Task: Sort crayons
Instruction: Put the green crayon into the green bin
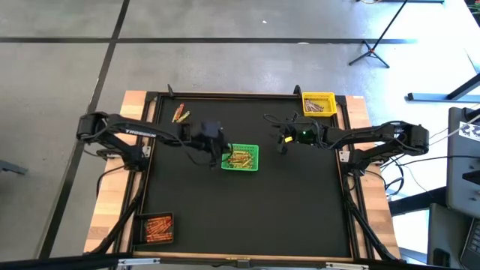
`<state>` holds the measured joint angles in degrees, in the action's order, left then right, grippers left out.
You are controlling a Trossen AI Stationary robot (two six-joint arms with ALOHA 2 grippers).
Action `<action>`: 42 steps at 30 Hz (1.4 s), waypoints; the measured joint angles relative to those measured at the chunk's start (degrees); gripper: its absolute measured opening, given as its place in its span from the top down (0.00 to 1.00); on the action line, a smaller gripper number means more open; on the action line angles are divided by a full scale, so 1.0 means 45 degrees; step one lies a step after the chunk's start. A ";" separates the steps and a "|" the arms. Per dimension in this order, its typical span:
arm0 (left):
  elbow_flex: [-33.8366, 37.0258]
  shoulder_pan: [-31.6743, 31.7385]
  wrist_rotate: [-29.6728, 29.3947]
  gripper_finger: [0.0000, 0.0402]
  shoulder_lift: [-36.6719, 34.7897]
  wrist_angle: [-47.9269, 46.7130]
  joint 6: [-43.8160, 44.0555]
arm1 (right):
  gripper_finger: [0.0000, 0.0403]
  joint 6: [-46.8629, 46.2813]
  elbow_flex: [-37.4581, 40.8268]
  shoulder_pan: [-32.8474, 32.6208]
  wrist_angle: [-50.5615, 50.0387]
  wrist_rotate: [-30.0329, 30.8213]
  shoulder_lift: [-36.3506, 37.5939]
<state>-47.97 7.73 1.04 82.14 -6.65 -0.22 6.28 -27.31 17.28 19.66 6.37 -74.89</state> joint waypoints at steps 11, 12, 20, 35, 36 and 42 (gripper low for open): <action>0.0000 -0.0555 0.0063 0.97 0.1135 0.2093 0.0226 | 0.53 -0.0005 -0.0002 -0.0010 0.0086 -0.0676 0.0000; 0.0000 -0.0568 0.0064 0.97 0.1328 0.2313 0.0226 | 0.53 -0.0005 0.0000 -0.0010 0.0087 -0.0675 0.0000; -0.0005 -0.0564 0.0068 0.97 0.2757 0.3156 -0.0376 | 0.53 0.0685 -0.0005 -0.0010 0.0270 -0.0670 0.0000; -0.0010 0.0592 0.0425 0.97 0.3249 0.2979 -0.1451 | 0.53 0.3045 -0.0005 0.0000 0.1507 -0.0665 0.0000; -0.0010 0.0585 0.0472 0.97 0.3307 0.2986 -0.1380 | 0.53 0.3045 -0.0005 0.0000 0.1511 -0.0665 0.0000; -0.0010 0.0577 0.0501 0.91 0.3310 0.2917 -0.0731 | 0.53 0.3050 -0.0005 0.0000 0.1503 -0.0665 0.0000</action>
<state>-48.01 10.33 3.29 97.03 6.47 -3.51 20.01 -27.33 17.28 26.43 3.38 -74.89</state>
